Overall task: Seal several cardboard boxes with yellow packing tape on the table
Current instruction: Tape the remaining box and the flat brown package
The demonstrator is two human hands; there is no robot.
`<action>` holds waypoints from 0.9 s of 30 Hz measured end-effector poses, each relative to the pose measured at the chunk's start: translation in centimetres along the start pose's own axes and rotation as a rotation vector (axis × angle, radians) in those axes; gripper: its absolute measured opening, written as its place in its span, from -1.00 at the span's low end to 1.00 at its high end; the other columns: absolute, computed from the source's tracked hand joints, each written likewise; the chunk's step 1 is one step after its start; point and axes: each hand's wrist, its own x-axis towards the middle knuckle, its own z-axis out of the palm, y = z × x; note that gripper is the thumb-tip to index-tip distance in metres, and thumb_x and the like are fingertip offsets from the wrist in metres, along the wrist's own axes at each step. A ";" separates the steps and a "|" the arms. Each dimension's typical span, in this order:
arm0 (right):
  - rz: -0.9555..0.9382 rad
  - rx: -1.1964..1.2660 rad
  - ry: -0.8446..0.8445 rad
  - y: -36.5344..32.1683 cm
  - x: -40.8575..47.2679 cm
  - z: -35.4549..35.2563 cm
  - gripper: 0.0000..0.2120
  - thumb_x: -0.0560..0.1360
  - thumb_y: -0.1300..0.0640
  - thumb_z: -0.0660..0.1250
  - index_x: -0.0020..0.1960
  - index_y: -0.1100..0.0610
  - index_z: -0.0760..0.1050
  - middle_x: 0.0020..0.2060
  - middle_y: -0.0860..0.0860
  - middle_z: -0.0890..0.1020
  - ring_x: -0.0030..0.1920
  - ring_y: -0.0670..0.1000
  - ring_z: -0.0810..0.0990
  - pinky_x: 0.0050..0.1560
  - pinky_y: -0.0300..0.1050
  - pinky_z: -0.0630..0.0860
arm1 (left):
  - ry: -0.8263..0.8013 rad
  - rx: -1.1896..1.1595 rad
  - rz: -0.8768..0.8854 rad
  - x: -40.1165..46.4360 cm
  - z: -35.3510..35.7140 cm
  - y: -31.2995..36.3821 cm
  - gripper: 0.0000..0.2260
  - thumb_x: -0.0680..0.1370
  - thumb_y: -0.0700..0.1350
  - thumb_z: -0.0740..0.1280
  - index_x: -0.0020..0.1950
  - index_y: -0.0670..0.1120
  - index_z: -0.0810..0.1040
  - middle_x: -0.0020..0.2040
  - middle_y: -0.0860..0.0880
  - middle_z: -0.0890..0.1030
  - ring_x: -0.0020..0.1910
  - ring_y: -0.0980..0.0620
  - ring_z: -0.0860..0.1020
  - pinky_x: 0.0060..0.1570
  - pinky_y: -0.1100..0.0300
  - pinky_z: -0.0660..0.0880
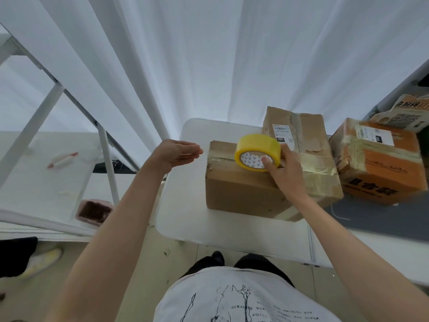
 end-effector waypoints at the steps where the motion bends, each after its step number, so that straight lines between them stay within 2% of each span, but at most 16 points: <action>1: -0.026 -0.029 0.021 0.0 -0.1 0.3 -0.69 0.60 -0.02 0.36 0.22 0.13 0.43 -0.16 -0.12 0.56 -0.15 -0.24 0.55 -0.22 -0.34 0.45 | -0.005 -0.006 -0.020 0.3 0.0 -0.4 -0.76 0.51 -0.19 0.50 0.15 -0.24 0.66 0.04 -0.14 0.73 0.06 -0.05 0.71 0.13 0.13 0.62; 3: -0.100 -0.065 0.084 0.1 -0.2 0.8 -0.65 0.59 0.03 0.28 0.27 0.21 0.39 -0.12 0.00 0.52 -0.21 -0.13 0.42 -0.24 -0.33 0.35 | -0.014 -0.011 -0.055 0.8 0.3 -1.2 -0.78 0.52 -0.19 0.50 0.13 -0.23 0.67 0.03 -0.14 0.74 0.05 -0.05 0.71 0.14 0.11 0.62; 5: -0.175 -0.091 0.125 0.0 -0.3 1.0 -0.64 0.57 0.06 0.24 0.25 0.28 0.36 -0.05 0.04 0.47 -0.16 -0.13 0.33 -0.25 -0.21 0.25 | -0.015 -0.016 -0.079 1.4 0.7 -1.7 -0.80 0.51 -0.20 0.50 0.11 -0.22 0.68 0.02 -0.13 0.74 0.03 -0.05 0.71 0.12 0.12 0.62; 7: -0.217 -0.114 0.120 0.1 -0.3 1.0 -0.62 0.57 0.01 0.22 0.22 0.28 0.36 -0.02 0.05 0.45 -0.13 -0.14 0.33 -0.22 -0.19 0.21 | -0.010 -0.018 -0.089 1.9 0.8 -1.9 -0.80 0.51 -0.21 0.51 0.11 -0.22 0.68 0.01 -0.13 0.74 0.04 -0.05 0.71 0.08 0.15 0.63; 12: -0.240 -0.168 0.091 0.1 -0.1 0.8 -0.62 0.56 -0.03 0.24 0.19 0.25 0.36 -0.04 0.08 0.44 -0.15 -0.10 0.33 -0.20 -0.39 0.31 | -0.005 -0.003 -0.084 2.9 0.5 -1.6 -0.83 0.51 -0.20 0.51 0.07 -0.20 0.69 0.00 -0.13 0.74 0.02 -0.04 0.71 0.02 0.19 0.64; 16: -0.271 -0.206 0.084 -0.1 0.1 0.7 -0.63 0.53 -0.06 0.21 0.18 0.19 0.31 -0.06 0.05 0.42 -0.20 -0.10 0.31 -0.27 -0.11 0.27 | -0.040 0.045 -0.118 3.6 0.1 -1.6 -0.84 0.50 -0.19 0.52 0.06 -0.19 0.69 0.00 -0.12 0.74 -0.03 0.00 0.72 -0.08 0.24 0.65; 19: -0.293 -0.246 0.067 -0.3 0.2 0.7 -0.68 0.51 -0.06 0.20 0.16 0.07 0.24 -0.07 0.09 0.44 -0.22 -0.03 0.35 -0.25 -0.08 0.29 | -0.064 0.062 -0.145 4.0 -0.3 -2.1 -0.84 0.50 -0.19 0.51 0.06 -0.18 0.68 0.01 -0.12 0.74 -0.05 0.02 0.72 -0.12 0.26 0.64; 22: -0.301 -0.270 0.040 -0.6 0.3 0.6 -0.67 0.49 -0.08 0.20 0.16 0.03 0.23 -0.04 0.14 0.48 -0.22 0.03 0.39 -0.23 -0.09 0.29 | -0.071 0.058 -0.153 4.5 -0.6 -2.6 -0.80 0.50 -0.18 0.51 0.09 -0.20 0.67 0.02 -0.13 0.74 -0.05 0.02 0.72 -0.10 0.25 0.64; 27: -0.304 -0.277 0.020 -0.7 0.4 0.4 -0.67 0.48 -0.08 0.20 0.16 0.02 0.22 -0.06 0.03 0.41 -0.25 0.04 0.38 -0.22 -0.10 0.29 | -0.097 0.022 -0.174 4.7 -0.5 -2.9 -0.83 0.53 -0.20 0.48 0.10 -0.20 0.67 -0.02 -0.12 0.74 -0.05 0.01 0.70 -0.08 0.24 0.65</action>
